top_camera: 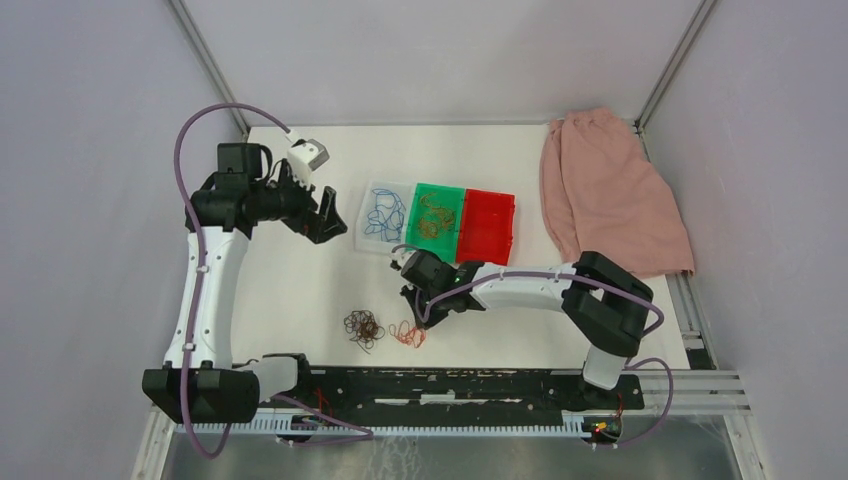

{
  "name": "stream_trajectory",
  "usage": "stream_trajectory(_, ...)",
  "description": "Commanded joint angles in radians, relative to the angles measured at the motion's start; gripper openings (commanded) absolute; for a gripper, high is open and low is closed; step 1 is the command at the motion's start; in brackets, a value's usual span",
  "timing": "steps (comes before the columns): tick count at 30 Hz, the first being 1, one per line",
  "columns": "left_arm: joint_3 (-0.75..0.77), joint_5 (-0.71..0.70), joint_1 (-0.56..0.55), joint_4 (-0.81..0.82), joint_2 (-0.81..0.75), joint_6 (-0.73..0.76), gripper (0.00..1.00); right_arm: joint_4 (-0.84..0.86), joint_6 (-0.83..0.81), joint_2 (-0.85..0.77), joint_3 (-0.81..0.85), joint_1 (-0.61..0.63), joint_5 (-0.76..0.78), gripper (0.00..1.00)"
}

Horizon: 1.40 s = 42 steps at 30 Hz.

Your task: Untangle the cables

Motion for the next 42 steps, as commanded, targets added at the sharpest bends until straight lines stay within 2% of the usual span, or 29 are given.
stream_trajectory(1,-0.039,0.015,0.006,0.024,-0.043,0.064,0.99,-0.002,0.003,-0.090,0.036,-0.001,0.028,0.03)
stream_trajectory(2,-0.059,0.006,0.006,0.029,-0.045,0.074,0.99,-0.007,0.002,-0.113,0.036,-0.004,0.033,0.00)
stream_trajectory(6,-0.117,-0.016,0.006,0.038,-0.052,0.122,0.99,-0.052,-0.005,-0.194,0.060,-0.033,0.049,0.00)
stream_trajectory(13,-0.228,-0.025,0.006,0.022,-0.090,0.233,0.99,-0.135,-0.064,-0.257,0.172,-0.167,0.113,0.00)
stream_trajectory(17,-0.275,-0.048,0.006,0.044,-0.113,0.236,0.99,-0.157,-0.119,-0.219,0.277,-0.242,0.207,0.00)
stream_trajectory(26,-0.324,-0.258,0.006,0.211,-0.201,0.131,0.99,-0.187,-0.238,-0.009,0.514,-0.307,0.459,0.01)
stream_trajectory(29,-0.337,-0.217,0.005,0.181,-0.212,0.136,0.99,-0.186,-0.261,0.046,0.558,-0.310,0.542,0.10)
stream_trajectory(30,-0.343,-0.190,0.006,0.165,-0.212,0.145,0.99,-0.180,-0.263,0.050,0.561,-0.311,0.558,0.15)
stream_trajectory(31,-0.349,-0.162,0.006,0.148,-0.211,0.159,0.99,-0.171,-0.261,0.046,0.561,-0.310,0.573,0.24)
stream_trajectory(33,-0.373,-0.103,0.005,0.102,-0.202,0.218,0.99,-0.144,-0.257,0.022,0.541,-0.311,0.574,0.32)
stream_trajectory(37,-0.433,-0.040,0.005,-0.001,-0.186,0.401,0.97,-0.087,-0.252,-0.045,0.469,-0.310,0.528,0.51)
stream_trajectory(42,-0.501,-0.024,-0.001,-0.037,-0.165,0.541,0.93,-0.018,-0.211,-0.162,0.345,-0.298,0.397,0.60)
